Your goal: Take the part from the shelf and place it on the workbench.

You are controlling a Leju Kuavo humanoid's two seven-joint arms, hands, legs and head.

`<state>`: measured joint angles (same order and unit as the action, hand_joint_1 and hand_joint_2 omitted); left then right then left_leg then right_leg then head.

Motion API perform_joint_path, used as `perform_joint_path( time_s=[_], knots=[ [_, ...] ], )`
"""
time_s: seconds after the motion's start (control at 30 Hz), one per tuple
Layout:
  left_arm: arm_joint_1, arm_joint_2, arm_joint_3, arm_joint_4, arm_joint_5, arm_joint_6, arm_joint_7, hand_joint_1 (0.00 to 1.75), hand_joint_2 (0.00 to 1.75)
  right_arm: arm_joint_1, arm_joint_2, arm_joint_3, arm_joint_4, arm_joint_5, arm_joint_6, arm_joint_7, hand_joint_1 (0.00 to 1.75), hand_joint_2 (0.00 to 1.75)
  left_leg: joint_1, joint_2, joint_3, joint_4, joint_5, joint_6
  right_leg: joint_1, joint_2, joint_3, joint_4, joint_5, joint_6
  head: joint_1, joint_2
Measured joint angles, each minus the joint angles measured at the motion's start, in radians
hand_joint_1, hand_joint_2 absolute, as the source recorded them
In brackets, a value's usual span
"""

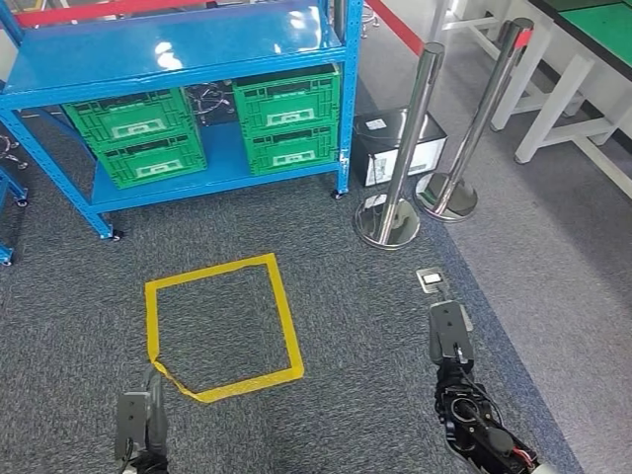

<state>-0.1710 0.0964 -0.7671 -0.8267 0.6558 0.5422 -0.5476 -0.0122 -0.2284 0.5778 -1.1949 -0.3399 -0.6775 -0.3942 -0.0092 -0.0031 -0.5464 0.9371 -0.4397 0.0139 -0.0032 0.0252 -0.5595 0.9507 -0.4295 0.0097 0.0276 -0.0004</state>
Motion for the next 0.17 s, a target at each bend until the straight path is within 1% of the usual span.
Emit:
perform_joint_path(
  time_s=[0.03, 0.13, 0.17],
  knots=[
    [-0.002, -0.003, 0.000, 0.035, 0.009, -0.006, 0.010, 0.00, 0.00, -0.003, 0.002, -0.002, 0.039, -0.015, 0.000, -0.005, 0.00, 0.00, 0.000, 0.000, 0.000, 0.000, 0.000, 0.000, 0.000, 0.000, 0.000, 0.000, 0.000, 0.000, 0.000, 0.000],
    [-0.002, -0.011, 0.000, 0.132, 0.015, -0.017, 0.050, 0.00, 0.00, -0.013, 0.011, -0.003, 0.166, -0.066, 0.006, -0.016, 0.00, 1.31, 0.002, 0.000, 0.000, 0.000, 0.000, 0.000, 0.000, 0.000, 0.000, 0.000, 0.000, 0.000, -0.001, 0.000],
    [-0.002, -0.013, 0.000, 0.148, 0.013, -0.018, 0.058, 0.00, 0.00, -0.014, 0.013, -0.003, 0.187, -0.075, 0.008, -0.017, 0.00, 1.75, 0.003, 0.000, 0.000, 0.000, 0.000, 0.000, 0.000, 0.000, 0.000, 0.000, 0.000, 0.000, -0.001, 0.000]
  ],
)
